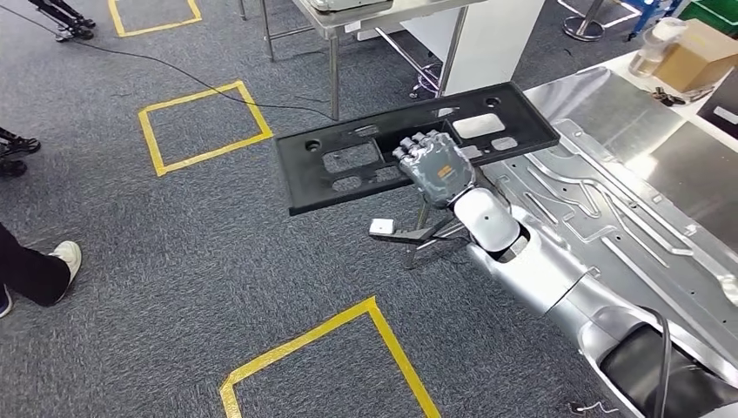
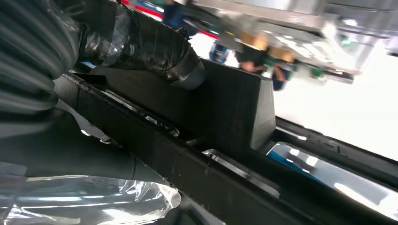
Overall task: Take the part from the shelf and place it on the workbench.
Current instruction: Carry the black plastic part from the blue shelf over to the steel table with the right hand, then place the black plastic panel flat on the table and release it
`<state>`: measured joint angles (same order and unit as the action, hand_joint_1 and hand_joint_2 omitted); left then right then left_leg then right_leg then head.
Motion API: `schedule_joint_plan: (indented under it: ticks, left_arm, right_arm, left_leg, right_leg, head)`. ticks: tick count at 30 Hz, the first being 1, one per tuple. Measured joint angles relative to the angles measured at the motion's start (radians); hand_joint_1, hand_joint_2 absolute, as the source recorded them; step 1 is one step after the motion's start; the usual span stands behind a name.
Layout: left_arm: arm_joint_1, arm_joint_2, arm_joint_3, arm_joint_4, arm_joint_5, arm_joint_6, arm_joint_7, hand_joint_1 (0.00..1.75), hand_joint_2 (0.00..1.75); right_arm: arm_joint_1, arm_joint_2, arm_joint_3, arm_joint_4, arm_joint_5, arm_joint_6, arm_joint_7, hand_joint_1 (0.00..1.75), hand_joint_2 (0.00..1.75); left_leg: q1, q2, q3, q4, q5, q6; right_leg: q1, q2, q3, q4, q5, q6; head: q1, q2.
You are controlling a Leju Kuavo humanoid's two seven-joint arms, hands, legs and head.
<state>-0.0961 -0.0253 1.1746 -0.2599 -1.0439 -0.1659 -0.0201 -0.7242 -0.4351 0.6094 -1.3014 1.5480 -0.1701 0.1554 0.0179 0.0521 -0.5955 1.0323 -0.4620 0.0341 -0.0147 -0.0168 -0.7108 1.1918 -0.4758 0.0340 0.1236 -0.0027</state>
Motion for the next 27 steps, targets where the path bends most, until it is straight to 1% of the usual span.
schedule_joint_plan:
  ticks: [1, 2, 3, 4, 5, 6, 7, 8, 9, 10, 11, 12, 13, 14, 15, 16, 17, 18, 19, 20, 21, 22, 23, 24, 25, 26, 27]
  left_arm:
    - [0.001, -0.001, -0.001, 0.000, 0.001, 0.000, 0.000, 0.00, 1.75]
    - [0.001, -0.002, -0.002, 0.000, 0.002, -0.001, 0.000, 0.00, 1.75]
    - [0.002, -0.003, -0.002, -0.001, 0.004, -0.002, 0.000, 0.00, 1.75]
    - [0.002, -0.003, -0.003, -0.001, 0.007, -0.003, 0.000, 0.00, 1.75]
    - [0.001, -0.004, -0.003, -0.002, 0.009, -0.004, 0.000, 0.00, 1.75]
    - [-0.001, -0.004, -0.003, -0.003, 0.010, -0.005, 0.000, 0.00, 1.75]
    - [-0.002, -0.004, -0.003, -0.004, 0.011, -0.005, 0.000, 0.00, 1.75]
    - [-0.002, -0.004, -0.003, -0.005, 0.011, -0.005, 0.000, 0.00, 1.75]
    - [-0.002, -0.004, -0.003, -0.005, 0.011, -0.005, 0.000, 0.00, 1.75]
    - [-0.001, -0.004, -0.003, -0.006, 0.012, -0.005, 0.000, 0.00, 1.75]
    - [0.000, -0.003, -0.003, -0.006, 0.012, -0.005, 0.000, 0.00, 1.75]
    - [0.001, -0.003, -0.003, -0.006, 0.012, -0.005, 0.000, 0.00, 1.75]
    - [0.001, -0.003, -0.003, -0.006, 0.012, -0.005, 0.000, 0.00, 1.75]
    - [0.001, -0.003, -0.003, -0.006, 0.012, -0.005, 0.000, 0.00, 1.75]
    - [0.001, -0.003, -0.003, -0.006, 0.012, -0.004, 0.000, 0.00, 1.75]
    - [0.001, -0.001, -0.003, -0.006, 0.014, -0.004, 0.000, 0.00, 1.75]
    - [0.001, 0.000, -0.003, -0.007, 0.016, -0.004, 0.001, 0.00, 1.75]
    - [0.000, 0.002, -0.003, -0.007, 0.018, -0.004, 0.001, 0.00, 1.75]
    - [-0.001, 0.003, -0.003, -0.007, 0.020, -0.004, 0.002, 0.00, 1.75]
    - [-0.003, 0.003, -0.003, -0.008, 0.021, -0.004, 0.003, 0.00, 1.75]
    - [-0.005, 0.004, -0.003, -0.008, 0.021, -0.004, 0.003, 0.00, 1.75]
    - [-0.006, 0.004, -0.003, -0.008, 0.022, -0.004, 0.003, 0.00, 1.75]
    - [-0.007, 0.004, -0.003, -0.008, 0.022, -0.003, 0.003, 0.00, 1.75]
    - [-0.006, 0.004, -0.003, -0.008, 0.022, -0.002, 0.003, 0.00, 1.75]
    - [-0.004, 0.005, -0.003, -0.008, 0.023, -0.001, 0.004, 0.00, 1.75]
    - [-0.001, 0.004, -0.003, -0.008, 0.023, 0.001, 0.004, 0.00, 1.75]
    - [0.001, 0.003, -0.003, -0.008, 0.023, 0.002, 0.004, 0.00, 1.75]
  right_arm:
    - [0.000, -0.007, -0.016, -0.004, -0.003, 0.001, -0.002, 1.75, 1.75]
    - [0.000, -0.013, -0.030, -0.006, -0.004, 0.001, -0.003, 1.75, 1.75]
    - [0.001, -0.018, -0.041, -0.008, -0.004, 0.001, -0.004, 1.75, 1.75]
    - [0.002, -0.022, -0.049, -0.009, -0.005, 0.001, -0.006, 1.75, 1.75]
    - [0.003, -0.026, -0.055, -0.009, -0.005, 0.001, -0.008, 1.75, 1.75]
    - [0.005, -0.030, -0.061, -0.009, -0.005, 0.001, -0.011, 1.75, 1.75]
    - [0.006, -0.033, -0.067, -0.008, -0.006, 0.001, -0.013, 1.75, 1.75]
    - [0.006, -0.034, -0.073, -0.008, -0.007, 0.000, -0.013, 1.75, 1.75]
    - [0.006, -0.035, -0.078, -0.008, -0.008, 0.000, -0.014, 1.75, 1.75]
    - [0.007, -0.035, -0.081, -0.007, -0.009, 0.000, -0.014, 1.75, 1.75]
    - [0.010, -0.035, -0.082, -0.006, -0.010, 0.000, -0.015, 1.75, 1.75]
    - [0.013, -0.035, -0.082, -0.006, -0.012, 0.000, -0.016, 1.75, 1.75]
    - [0.017, -0.035, -0.082, -0.005, -0.013, 0.000, -0.016, 1.75, 1.75]
    - [0.019, -0.035, -0.083, -0.004, -0.013, 0.000, -0.016, 1.75, 1.75]
    - [0.020, -0.035, -0.084, -0.003, -0.014, 0.000, -0.016, 1.75, 1.75]
    - [0.020, -0.035, -0.086, -0.003, -0.014, 0.000, -0.016, 1.75, 1.75]
    - [0.020, -0.035, -0.089, -0.002, -0.015, 0.000, -0.016, 1.75, 1.75]
    - [0.020, -0.036, -0.092, -0.001, -0.017, 0.000, -0.016, 1.75, 1.75]
    - [0.022, -0.037, -0.095, 0.000, -0.019, 0.000, -0.015, 1.75, 1.75]
    - [0.025, -0.039, -0.099, 0.001, -0.020, 0.000, -0.015, 1.75, 1.75]
    - [0.028, -0.044, -0.105, 0.001, -0.023, -0.001, -0.014, 1.75, 1.75]
    - [0.032, -0.049, -0.112, 0.001, -0.025, -0.001, -0.014, 1.75, 1.75]
    - [0.034, -0.054, -0.121, 0.003, -0.029, -0.001, -0.014, 1.75, 1.75]
    - [0.036, -0.059, -0.131, 0.005, -0.033, -0.002, -0.013, 1.75, 1.75]
    - [0.039, -0.061, -0.140, 0.007, -0.037, -0.003, -0.013, 1.75, 1.75]
    - [0.043, -0.062, -0.147, 0.010, -0.040, -0.004, -0.012, 1.75, 1.75]
    - [0.049, -0.063, -0.151, 0.013, -0.041, -0.004, -0.011, 1.75, 1.75]
  left_leg:
    - [-0.003, 0.010, 0.002, 0.000, -0.003, -0.004]
    - [-0.005, 0.019, 0.005, 0.000, -0.006, -0.008]
    - [-0.008, 0.029, 0.008, 0.000, -0.009, -0.013]
    - [-0.010, 0.040, 0.012, -0.001, -0.012, -0.018]
    - [-0.010, 0.051, 0.016, -0.002, -0.014, -0.024]
    - [-0.009, 0.052, 0.019, 0.000, -0.020, -0.030]
    - [-0.007, 0.038, 0.017, 0.013, -0.031, -0.035]
    - [-0.006, 0.016, 0.005, 0.044, -0.052, -0.039]
    - [-0.004, -0.011, -0.019, 0.096, -0.081, -0.041]
    - [-0.004, -0.031, -0.052, 0.162, -0.112, -0.042]
    - [-0.005, -0.040, -0.086, 0.228, -0.136, -0.043]
    - [-0.005, -0.044, -0.112, 0.273, -0.144, -0.043]
    - [-0.006, -0.047, -0.122, 0.281, -0.132, -0.041]
    - [-0.006, -0.050, -0.113, 0.248, -0.100, -0.039]
    - [-0.006, -0.062, -0.087, 0.183, -0.058, -0.035]
    - [-0.005, -0.085, -0.057, 0.113, -0.025, -0.030]
    - [-0.005, -0.103, -0.032, 0.057, -0.004, -0.026]
    - [-0.005, -0.118, -0.017, 0.024, 0.005, -0.024]
    - [-0.006, -0.120, -0.011, 0.013, 0.002, -0.021]
    - [-0.007, -0.110, -0.008, 0.008, 0.004, -0.018]
    - [-0.007, -0.100, -0.005, 0.003, 0.007, -0.012]
    - [-0.005, -0.089, -0.002, -0.005, 0.010, -0.006]
    - [-0.004, -0.078, 0.001, -0.012, 0.014, 0.000]
    - [-0.003, -0.067, 0.003, -0.017, 0.016, 0.005]
    - [-0.003, -0.056, 0.004, -0.019, 0.016, 0.008]
    - [-0.003, -0.044, 0.004, -0.019, 0.015, 0.009]
    - [-0.003, -0.032, 0.004, -0.019, 0.012, 0.009]
  right_leg:
    - [0.006, -0.025, 0.034, -0.068, 0.024, -0.004]
    - [0.012, -0.043, 0.060, -0.119, 0.040, -0.009]
    - [0.017, -0.055, 0.072, -0.147, 0.045, -0.014]
    - [0.022, -0.053, 0.073, -0.153, 0.042, -0.020]
    - [0.021, -0.038, 0.073, -0.155, 0.044, -0.025]
    - [0.019, -0.027, 0.076, -0.159, 0.045, -0.030]
    - [0.016, -0.015, 0.079, -0.162, 0.047, -0.037]
    - [0.013, -0.004, 0.082, -0.166, 0.049, -0.044]
    - [0.010, 0.007, 0.084, -0.168, 0.050, -0.049]
    - [0.011, 0.019, 0.084, -0.168, 0.050, -0.053]
    - [0.012, 0.032, 0.084, -0.168, 0.050, -0.055]
    - [0.013, 0.047, 0.084, -0.167, 0.050, -0.055]
    - [0.014, 0.061, 0.084, -0.165, 0.050, -0.056]
    - [0.014, 0.075, 0.085, -0.163, 0.049, -0.056]
    - [0.014, 0.089, 0.085, -0.160, 0.047, -0.055]
    - [0.014, 0.102, 0.083, -0.156, 0.045, -0.053]
    - [0.013, 0.115, 0.081, -0.153, 0.044, -0.049]
    - [0.011, 0.127, 0.078, -0.150, 0.044, -0.044]
    - [0.009, 0.138, 0.075, -0.150, 0.044, -0.038]
    - [0.006, 0.149, 0.072, -0.151, 0.046, -0.031]
    - [0.004, 0.150, 0.071, -0.152, 0.046, -0.025]
    - [0.006, 0.135, 0.068, -0.146, 0.042, -0.020]
    - [0.007, 0.107, 0.056, -0.124, 0.026, -0.015]
    - [0.008, 0.073, 0.036, -0.082, 0.000, -0.011]
    - [0.007, 0.044, 0.007, -0.021, -0.031, -0.006]
    - [0.004, 0.031, -0.026, 0.044, -0.060, -0.001]
    - [-0.001, 0.026, -0.052, 0.094, -0.075, 0.003]
  head:
    - [0.000, 0.000]
    - [0.000, 0.000]
    - [0.000, 0.000]
    - [-0.001, 0.000]
    - [-0.001, 0.000]
    - [-0.001, 0.000]
    - [-0.001, 0.000]
    - [-0.001, 0.000]
    - [-0.001, 0.000]
    - [-0.001, 0.000]
    - [-0.001, 0.000]
    - [-0.001, 0.000]
    - [-0.001, 0.000]
    - [-0.001, 0.000]
    - [-0.001, 0.000]
    - [-0.001, 0.000]
    - [-0.001, 0.000]
    - [-0.001, 0.000]
    - [-0.001, 0.000]
    - [-0.001, 0.000]
    - [-0.001, 0.000]
    - [-0.001, 0.000]
    - [0.000, 0.000]
    - [0.000, 0.000]
    - [0.001, 0.000]
    - [0.001, 0.000]
    - [0.001, 0.000]
